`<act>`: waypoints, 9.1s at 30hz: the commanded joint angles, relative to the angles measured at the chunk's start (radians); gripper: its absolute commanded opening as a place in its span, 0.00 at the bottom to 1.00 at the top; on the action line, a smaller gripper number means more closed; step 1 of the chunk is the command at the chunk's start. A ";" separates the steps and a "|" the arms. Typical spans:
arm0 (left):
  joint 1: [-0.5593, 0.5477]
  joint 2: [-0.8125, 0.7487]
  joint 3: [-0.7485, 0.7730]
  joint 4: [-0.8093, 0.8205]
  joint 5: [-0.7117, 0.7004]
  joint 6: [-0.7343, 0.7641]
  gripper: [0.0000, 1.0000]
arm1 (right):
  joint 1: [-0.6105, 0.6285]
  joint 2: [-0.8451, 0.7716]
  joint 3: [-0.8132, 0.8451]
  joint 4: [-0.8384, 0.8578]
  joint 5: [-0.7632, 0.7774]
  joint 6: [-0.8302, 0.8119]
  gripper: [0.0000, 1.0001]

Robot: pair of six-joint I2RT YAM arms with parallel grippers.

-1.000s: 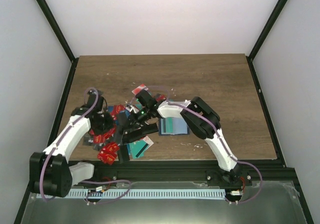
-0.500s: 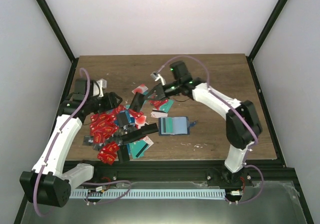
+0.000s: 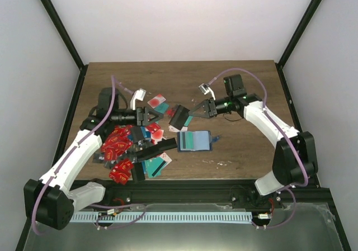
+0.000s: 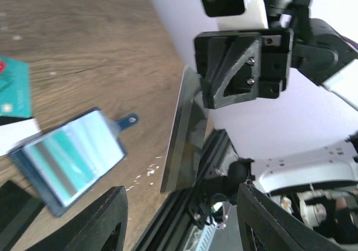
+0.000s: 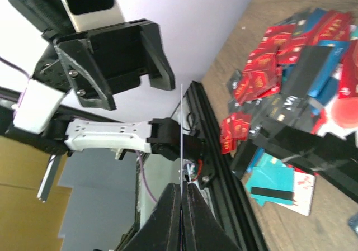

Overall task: Put the credit cards into the card holder
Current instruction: Insert the credit card into the card holder.

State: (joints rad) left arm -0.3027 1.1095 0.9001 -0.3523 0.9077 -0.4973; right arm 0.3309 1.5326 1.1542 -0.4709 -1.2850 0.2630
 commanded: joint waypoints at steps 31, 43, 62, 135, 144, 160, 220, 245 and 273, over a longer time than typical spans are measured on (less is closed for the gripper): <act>-0.189 0.098 0.071 0.126 0.147 0.015 0.15 | 0.055 -0.120 -0.076 0.088 -0.237 0.041 0.01; -0.197 0.148 0.041 0.071 0.061 -0.001 0.04 | -0.024 -0.110 -0.109 -0.008 0.126 0.061 0.50; -0.301 0.577 0.124 0.116 -0.124 -0.034 0.04 | -0.105 -0.251 -0.508 0.142 0.553 0.277 0.41; -0.365 0.943 0.207 0.288 -0.224 -0.267 0.04 | -0.070 0.032 -0.612 0.321 0.519 0.289 0.10; -0.392 0.950 0.204 0.290 -0.223 -0.267 0.04 | -0.070 0.052 -0.595 0.310 0.531 0.280 0.10; -0.419 0.960 0.212 0.283 -0.207 -0.291 0.04 | -0.070 0.049 -0.567 0.288 0.551 0.273 0.09; -0.423 1.018 0.534 -0.309 -0.395 0.116 0.04 | -0.041 0.078 -0.524 0.393 0.464 0.426 0.30; -0.433 1.003 0.555 -0.247 -0.256 0.037 0.04 | 0.019 0.066 -0.406 0.336 0.438 0.411 0.29; -0.121 0.464 0.103 -0.333 -0.474 -0.014 0.12 | 0.225 0.327 -0.101 0.268 0.436 0.412 0.50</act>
State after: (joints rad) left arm -0.4412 1.6203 1.0435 -0.6788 0.4587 -0.5316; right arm 0.5301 1.8435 0.9928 -0.1757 -0.8379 0.6861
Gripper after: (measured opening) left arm 0.108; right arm 0.484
